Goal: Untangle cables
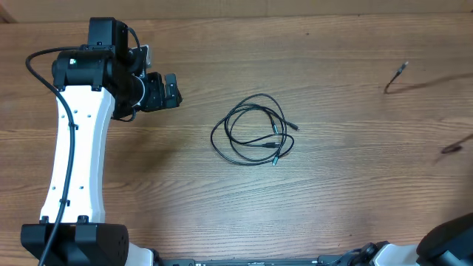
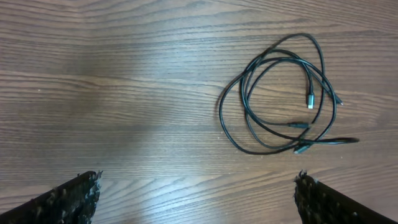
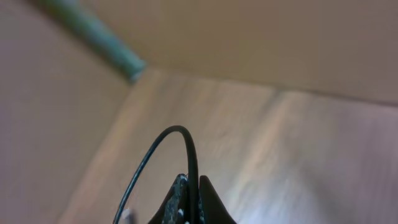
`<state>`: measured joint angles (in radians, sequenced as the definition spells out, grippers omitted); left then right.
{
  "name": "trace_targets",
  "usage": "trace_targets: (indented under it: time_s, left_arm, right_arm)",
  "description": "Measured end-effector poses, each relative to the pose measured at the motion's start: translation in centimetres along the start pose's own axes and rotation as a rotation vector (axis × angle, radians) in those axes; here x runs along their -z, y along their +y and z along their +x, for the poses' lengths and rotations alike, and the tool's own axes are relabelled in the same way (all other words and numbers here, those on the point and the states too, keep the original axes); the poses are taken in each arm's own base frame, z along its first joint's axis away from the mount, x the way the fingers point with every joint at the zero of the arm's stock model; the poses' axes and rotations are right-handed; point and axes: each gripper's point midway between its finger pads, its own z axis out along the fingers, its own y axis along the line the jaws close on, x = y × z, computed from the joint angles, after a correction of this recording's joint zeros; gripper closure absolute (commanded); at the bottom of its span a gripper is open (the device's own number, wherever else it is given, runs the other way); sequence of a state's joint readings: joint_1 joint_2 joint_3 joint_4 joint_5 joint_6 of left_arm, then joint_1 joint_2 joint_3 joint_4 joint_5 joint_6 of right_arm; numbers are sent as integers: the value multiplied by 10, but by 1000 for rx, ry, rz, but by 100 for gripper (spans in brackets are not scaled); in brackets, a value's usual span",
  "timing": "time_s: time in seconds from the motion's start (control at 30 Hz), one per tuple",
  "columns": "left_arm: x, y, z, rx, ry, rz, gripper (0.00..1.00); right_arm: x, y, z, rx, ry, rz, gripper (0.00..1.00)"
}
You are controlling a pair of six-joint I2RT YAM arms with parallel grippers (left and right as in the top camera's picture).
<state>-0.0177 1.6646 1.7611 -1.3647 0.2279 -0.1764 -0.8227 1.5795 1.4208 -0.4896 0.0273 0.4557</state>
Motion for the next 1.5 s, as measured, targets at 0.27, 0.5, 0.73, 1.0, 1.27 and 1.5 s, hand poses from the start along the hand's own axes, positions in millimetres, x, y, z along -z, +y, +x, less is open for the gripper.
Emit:
trace_targets:
  time_s: [0.27,0.5,0.73,1.0,1.27,1.5]
  left_arm:
    - [-3,-17,-1,-46,-9,20,0]
    - [-4,-23,-2,-65,-17,27,0]
    - [-4,-25,-5,-69,-33,32,0]
    - [-4,-27,-5,-69,-29,48,0]
    - [-4,-27,-5,-69,-29,49,0]
    - [-4,-28,-5,-69,-32,49,0]
  right_arm:
    - [-18,-61,-10,-72,-13,158,21]
    - [-25,-36,4,-102,72,11,0]
    - [-9,42,52,-59,302,-341,0]
    - [-3,59,142,28,467,-111,0]
    - [-29,-39,194,-72,534,429,4]
    - [-37,-55,206,-62,529,484,9]
